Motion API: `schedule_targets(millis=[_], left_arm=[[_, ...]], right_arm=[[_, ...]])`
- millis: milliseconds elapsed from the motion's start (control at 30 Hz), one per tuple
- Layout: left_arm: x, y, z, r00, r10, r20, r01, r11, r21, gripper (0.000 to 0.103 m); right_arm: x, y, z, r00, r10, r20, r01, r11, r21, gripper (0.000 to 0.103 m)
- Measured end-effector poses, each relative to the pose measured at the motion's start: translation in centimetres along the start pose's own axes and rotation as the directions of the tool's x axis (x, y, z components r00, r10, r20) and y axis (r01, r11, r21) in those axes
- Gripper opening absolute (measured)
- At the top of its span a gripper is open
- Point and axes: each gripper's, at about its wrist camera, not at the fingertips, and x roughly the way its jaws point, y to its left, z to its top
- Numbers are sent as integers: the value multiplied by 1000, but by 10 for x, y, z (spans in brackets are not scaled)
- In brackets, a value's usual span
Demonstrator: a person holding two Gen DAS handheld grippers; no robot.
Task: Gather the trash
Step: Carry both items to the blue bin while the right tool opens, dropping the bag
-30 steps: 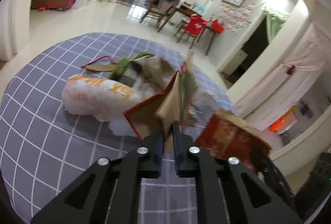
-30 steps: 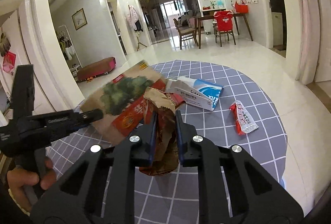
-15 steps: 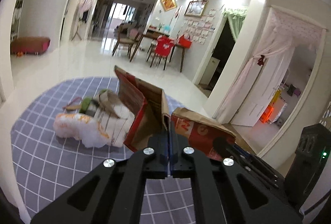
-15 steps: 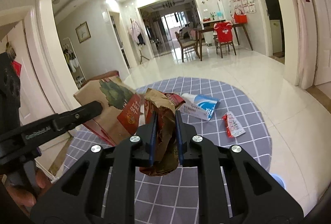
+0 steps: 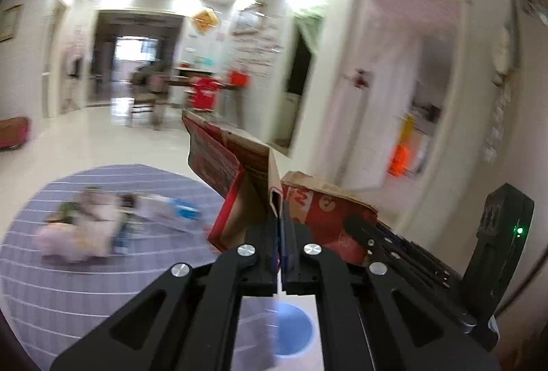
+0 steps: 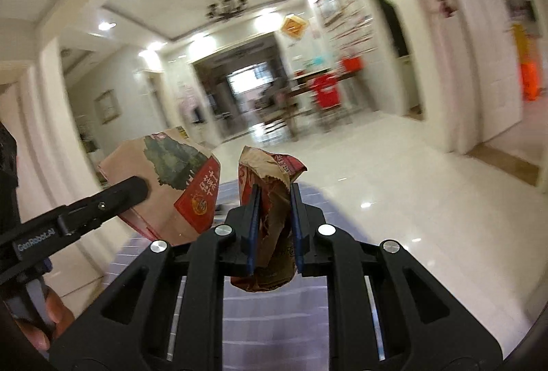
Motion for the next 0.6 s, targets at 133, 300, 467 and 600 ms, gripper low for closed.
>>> schedule_targets(millis=[133, 300, 467, 600], left_arm=[[50, -52, -21, 990, -113, -89, 118, 992, 54, 1], [123, -86, -63, 944, -222, -242, 242, 969, 52, 1], [195, -98, -111, 883, -249, -397, 279, 960, 18, 1], [240, -89, -142, 843, -217, -492, 258, 966, 17, 1]], right_arm=[[-12, -61, -13, 988, -150, -24, 151, 988, 31, 16], [4, -132, -46, 947, -292, -130, 303, 950, 71, 16], [43, -183, -82, 904, -349, -248, 380, 921, 89, 16], [76, -211, -105, 882, -355, -310, 401, 911, 97, 17]])
